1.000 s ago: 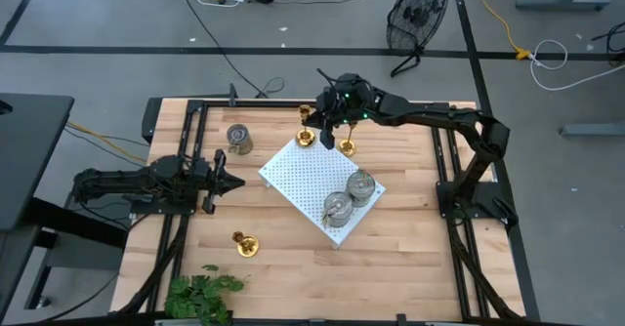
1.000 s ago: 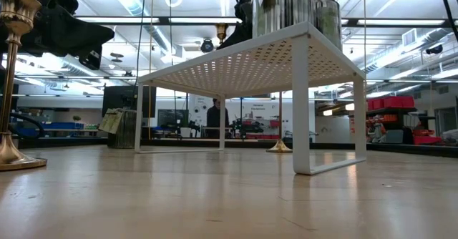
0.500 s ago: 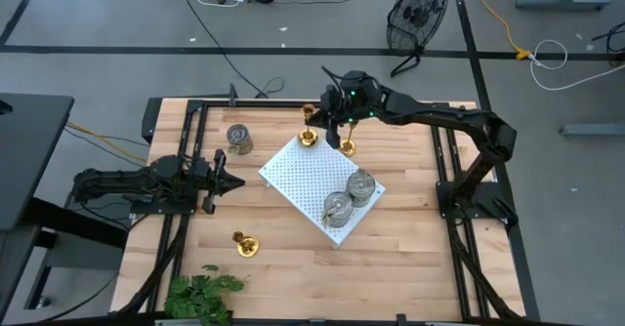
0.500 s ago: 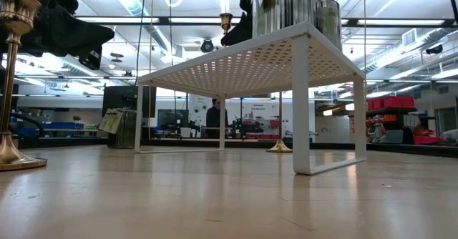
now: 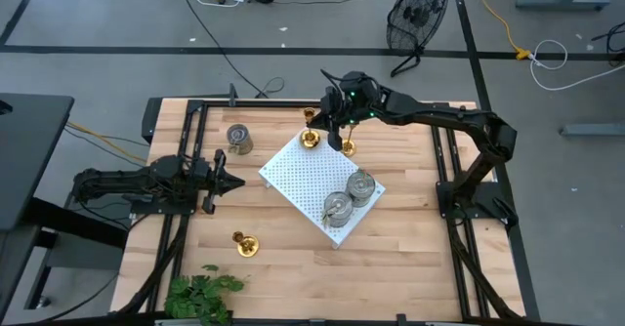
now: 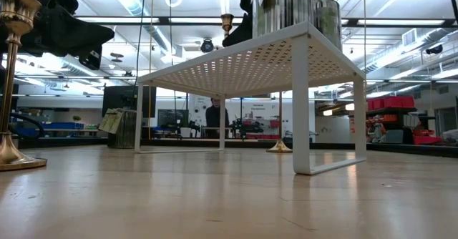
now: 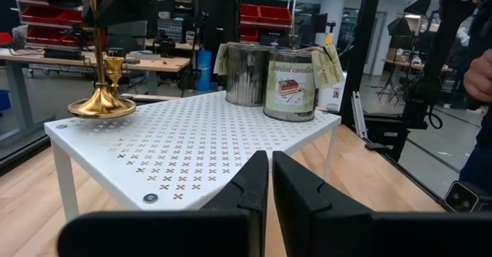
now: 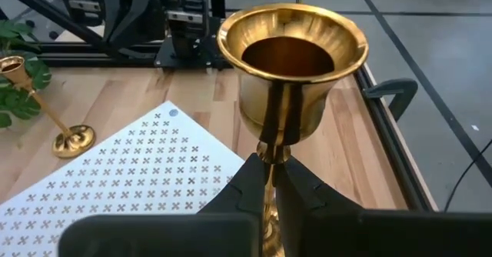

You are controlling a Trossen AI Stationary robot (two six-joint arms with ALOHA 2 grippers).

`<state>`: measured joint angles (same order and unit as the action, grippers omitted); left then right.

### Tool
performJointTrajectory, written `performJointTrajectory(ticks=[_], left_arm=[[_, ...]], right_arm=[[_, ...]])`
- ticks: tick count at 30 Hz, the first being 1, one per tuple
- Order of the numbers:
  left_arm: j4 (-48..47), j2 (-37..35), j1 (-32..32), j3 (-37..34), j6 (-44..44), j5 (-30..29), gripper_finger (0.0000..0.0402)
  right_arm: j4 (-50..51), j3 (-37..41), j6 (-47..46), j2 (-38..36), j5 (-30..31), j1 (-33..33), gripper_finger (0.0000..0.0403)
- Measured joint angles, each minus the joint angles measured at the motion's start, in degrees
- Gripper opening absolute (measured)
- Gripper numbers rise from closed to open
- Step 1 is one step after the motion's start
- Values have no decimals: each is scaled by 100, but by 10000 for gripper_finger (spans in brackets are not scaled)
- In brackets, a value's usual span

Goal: Pick & Place candle stick holders
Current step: Put the bottom right gold candle holder on the shelf

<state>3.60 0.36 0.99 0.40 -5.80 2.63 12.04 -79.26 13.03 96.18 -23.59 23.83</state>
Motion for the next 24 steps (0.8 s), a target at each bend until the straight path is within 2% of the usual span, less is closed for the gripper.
performJointTrajectory(ticks=[7,13,24], left_arm=[[0,0,1,-1,-1,2,25],[1,-1,1,-2,-1,2,25],[1,-1,1,0,0,0,25]], right_arm=[[-258,2,-8,-249,0,-45,16],[-913,565,-27,-593,6,-43,16],[-947,758,-137,-643,17,-43,16]])
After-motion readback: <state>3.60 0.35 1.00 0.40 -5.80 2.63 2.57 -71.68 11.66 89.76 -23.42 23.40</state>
